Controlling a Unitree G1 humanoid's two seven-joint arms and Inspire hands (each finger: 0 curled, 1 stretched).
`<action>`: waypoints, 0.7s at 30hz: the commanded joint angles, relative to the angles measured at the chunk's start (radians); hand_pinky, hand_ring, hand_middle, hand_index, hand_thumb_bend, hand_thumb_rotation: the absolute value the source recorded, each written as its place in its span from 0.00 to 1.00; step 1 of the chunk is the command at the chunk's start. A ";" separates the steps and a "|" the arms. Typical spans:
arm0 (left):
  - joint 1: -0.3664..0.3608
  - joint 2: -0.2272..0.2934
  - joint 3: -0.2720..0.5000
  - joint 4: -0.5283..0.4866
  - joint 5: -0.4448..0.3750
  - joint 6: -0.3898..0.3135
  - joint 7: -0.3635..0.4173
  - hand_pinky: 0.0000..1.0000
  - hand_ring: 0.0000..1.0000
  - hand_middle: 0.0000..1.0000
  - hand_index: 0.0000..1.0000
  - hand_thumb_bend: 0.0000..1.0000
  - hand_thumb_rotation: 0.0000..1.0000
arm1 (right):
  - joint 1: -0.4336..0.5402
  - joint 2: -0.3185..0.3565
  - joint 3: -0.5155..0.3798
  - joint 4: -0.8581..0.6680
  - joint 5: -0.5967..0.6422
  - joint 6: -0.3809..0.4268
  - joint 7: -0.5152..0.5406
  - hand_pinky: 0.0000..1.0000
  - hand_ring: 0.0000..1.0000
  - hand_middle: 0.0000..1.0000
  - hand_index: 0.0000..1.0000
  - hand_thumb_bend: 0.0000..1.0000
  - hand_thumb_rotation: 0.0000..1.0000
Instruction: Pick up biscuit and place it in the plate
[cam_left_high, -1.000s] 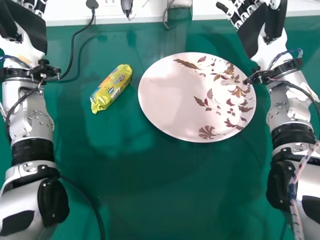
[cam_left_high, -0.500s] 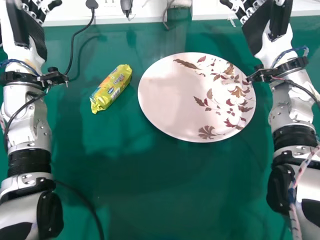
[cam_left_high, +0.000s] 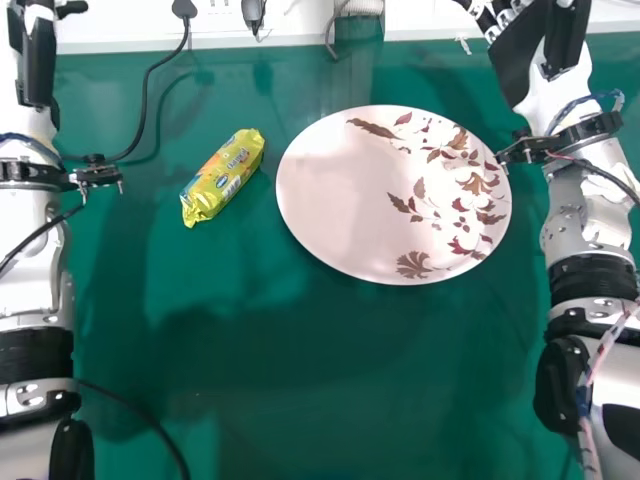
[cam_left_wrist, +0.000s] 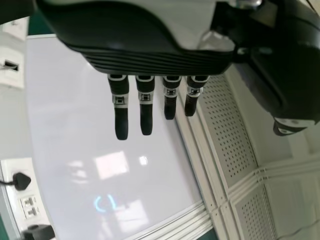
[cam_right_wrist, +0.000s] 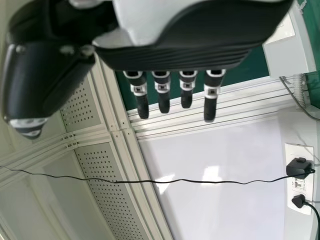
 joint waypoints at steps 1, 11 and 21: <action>0.032 0.019 -0.016 -0.025 0.036 0.007 0.029 0.72 0.86 0.99 1.00 0.82 0.59 | 0.015 0.003 -0.001 0.001 0.003 -0.005 -0.005 0.84 0.94 0.99 0.96 0.98 0.53; 0.105 0.034 -0.018 -0.101 0.087 -0.008 0.078 0.71 0.85 0.98 1.00 0.83 0.61 | 0.015 0.003 0.008 0.001 -0.008 -0.012 -0.021 0.87 0.96 1.00 0.97 0.98 0.54; 0.191 0.058 -0.017 -0.241 0.155 0.031 0.086 0.71 0.85 0.98 1.00 0.83 0.61 | 0.017 0.004 0.011 -0.003 -0.008 -0.014 -0.024 0.95 1.00 1.00 0.99 0.98 0.56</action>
